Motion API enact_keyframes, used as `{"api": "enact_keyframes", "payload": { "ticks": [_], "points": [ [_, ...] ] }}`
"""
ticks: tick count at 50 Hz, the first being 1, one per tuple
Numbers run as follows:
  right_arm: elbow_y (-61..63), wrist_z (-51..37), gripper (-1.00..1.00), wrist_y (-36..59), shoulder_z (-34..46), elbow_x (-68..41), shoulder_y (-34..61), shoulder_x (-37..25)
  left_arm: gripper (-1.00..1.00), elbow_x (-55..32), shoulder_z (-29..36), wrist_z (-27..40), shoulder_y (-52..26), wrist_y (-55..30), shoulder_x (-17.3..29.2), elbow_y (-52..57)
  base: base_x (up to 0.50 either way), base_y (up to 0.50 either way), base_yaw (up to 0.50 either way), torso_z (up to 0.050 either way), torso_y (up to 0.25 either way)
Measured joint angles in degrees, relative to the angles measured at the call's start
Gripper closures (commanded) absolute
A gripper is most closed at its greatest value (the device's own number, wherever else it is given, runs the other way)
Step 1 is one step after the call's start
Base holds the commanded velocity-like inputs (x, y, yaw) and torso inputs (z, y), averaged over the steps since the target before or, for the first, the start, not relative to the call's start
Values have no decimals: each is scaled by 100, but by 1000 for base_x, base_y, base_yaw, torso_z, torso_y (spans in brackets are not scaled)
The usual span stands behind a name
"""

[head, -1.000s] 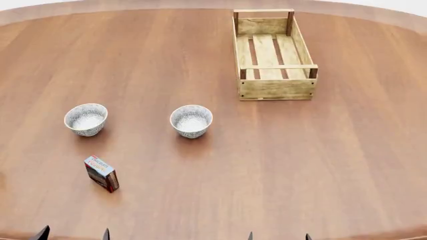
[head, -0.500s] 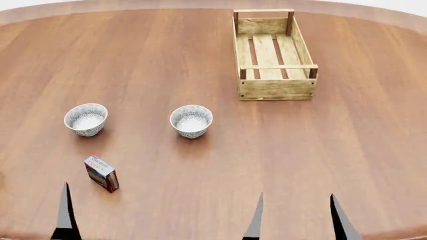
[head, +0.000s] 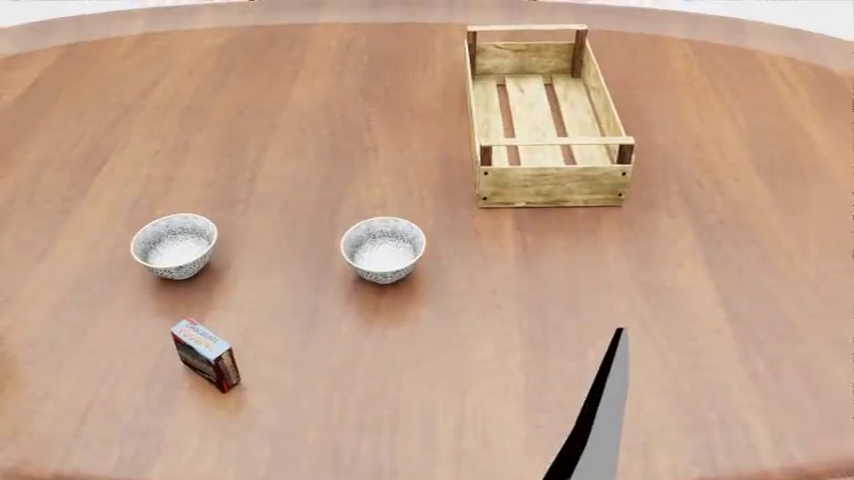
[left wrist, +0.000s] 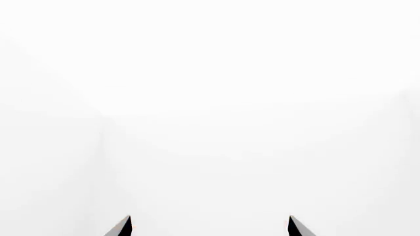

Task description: Stack the right bowl on the left bowl and place them in the tray.

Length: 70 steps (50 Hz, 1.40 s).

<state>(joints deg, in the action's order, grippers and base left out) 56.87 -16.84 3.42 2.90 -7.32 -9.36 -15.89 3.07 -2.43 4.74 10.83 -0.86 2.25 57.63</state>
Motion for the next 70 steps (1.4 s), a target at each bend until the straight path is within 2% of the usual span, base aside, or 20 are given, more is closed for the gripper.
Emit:
{"api": "enact_keyframes", "payload": {
  "ticks": [14, 35, 64, 70],
  "points": [
    [180, -372, -100, -67, 181, -55, -53, -362, -100, -78, -53, -38, 80, 28, -52, 194, 0, 0, 0, 50, 0],
    [182, -458, -100, -332, 361, 4, -153, -658, -100, -123, 7, -18, 115, -18, -62, 237, 0, 0, 0, 50, 0],
    [116, -505, -100, -612, 407, -159, -239, -835, -100, -140, 76, 78, 130, -96, -55, 237, 0, -450, 0, 0, 0],
    [151, -543, -100, -504, 431, -168, -199, -864, -100, -122, 89, 65, 127, -91, -65, 237, 0, -51, 0, 0, 0]
  ]
}}
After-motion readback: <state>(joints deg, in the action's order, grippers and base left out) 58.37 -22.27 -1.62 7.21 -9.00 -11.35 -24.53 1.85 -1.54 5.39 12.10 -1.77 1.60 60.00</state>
